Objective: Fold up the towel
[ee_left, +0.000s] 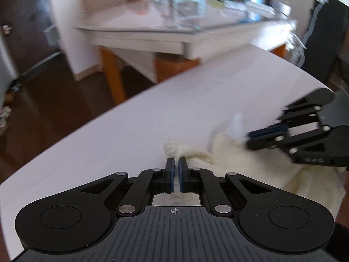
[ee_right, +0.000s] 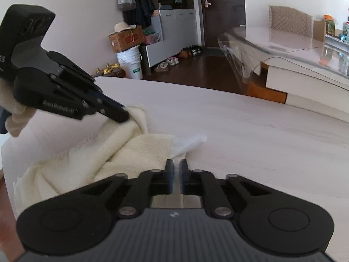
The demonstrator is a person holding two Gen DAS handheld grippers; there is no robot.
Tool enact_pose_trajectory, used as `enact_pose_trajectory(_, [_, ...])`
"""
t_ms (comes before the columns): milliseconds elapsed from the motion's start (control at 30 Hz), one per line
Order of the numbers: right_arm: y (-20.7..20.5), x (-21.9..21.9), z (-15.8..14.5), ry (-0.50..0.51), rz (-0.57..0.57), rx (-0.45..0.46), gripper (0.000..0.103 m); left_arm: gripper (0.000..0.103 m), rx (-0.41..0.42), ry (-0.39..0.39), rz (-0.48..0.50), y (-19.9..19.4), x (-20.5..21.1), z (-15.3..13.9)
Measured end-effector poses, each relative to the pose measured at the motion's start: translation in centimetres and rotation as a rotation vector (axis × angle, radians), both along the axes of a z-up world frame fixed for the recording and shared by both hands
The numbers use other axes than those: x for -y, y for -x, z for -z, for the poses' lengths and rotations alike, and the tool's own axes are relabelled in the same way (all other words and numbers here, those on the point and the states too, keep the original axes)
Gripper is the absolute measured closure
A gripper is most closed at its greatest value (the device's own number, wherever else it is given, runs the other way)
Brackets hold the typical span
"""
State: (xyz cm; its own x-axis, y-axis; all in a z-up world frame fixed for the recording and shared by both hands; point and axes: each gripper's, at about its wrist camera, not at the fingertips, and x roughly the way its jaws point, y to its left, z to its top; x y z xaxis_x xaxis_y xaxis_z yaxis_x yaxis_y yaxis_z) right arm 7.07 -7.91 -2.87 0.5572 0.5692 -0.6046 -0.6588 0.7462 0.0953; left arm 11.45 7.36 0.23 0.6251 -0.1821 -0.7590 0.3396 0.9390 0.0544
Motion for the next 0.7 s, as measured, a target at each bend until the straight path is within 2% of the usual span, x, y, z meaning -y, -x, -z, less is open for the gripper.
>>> enact_pose_trajectory(167, [1.6,3.3,-1.8,0.015,0.125,0.11,0.097,0.098,0.02,-0.017,-0.099,2.0,-2.2,0.2])
enact_pose_trajectory(267, [2.0,4.7,-1.5,0.043,0.159,0.081,0.096,0.098,-0.007,-0.014,-0.123,2.5,-2.6,1.3])
enact_pose_trajectory(433, [2.6,6.0,0.2,0.112,0.183,0.017,0.095,0.098,-0.026,-0.075,-0.14,3.1,-2.5,2.2])
enact_pose_trajectory(467, [2.6,6.3,0.2,0.101,0.188,0.012,0.09,0.098,-0.029,-0.072,-0.139,3.2,-2.7,2.1])
enact_pose_trajectory(567, [2.3,7.3,-0.6,0.028,0.202,0.006,0.076,0.087,-0.028,-0.046,-0.143,3.4,-3.7,1.4])
enact_pose_trajectory(600, [1.9,7.4,-1.0,0.004,0.199,0.004,0.074,0.082,-0.02,-0.037,-0.151,3.2,-4.0,1.2])
enact_pose_trajectory(667, [0.9,6.7,-1.2,-0.005,0.185,0.011,0.069,0.077,-0.004,-0.02,-0.166,2.7,-4.5,0.8])
enact_pose_trajectory(700, [0.6,6.5,-1.3,-0.003,0.18,0.014,0.062,0.076,-0.001,-0.016,-0.167,2.3,-4.5,0.8])
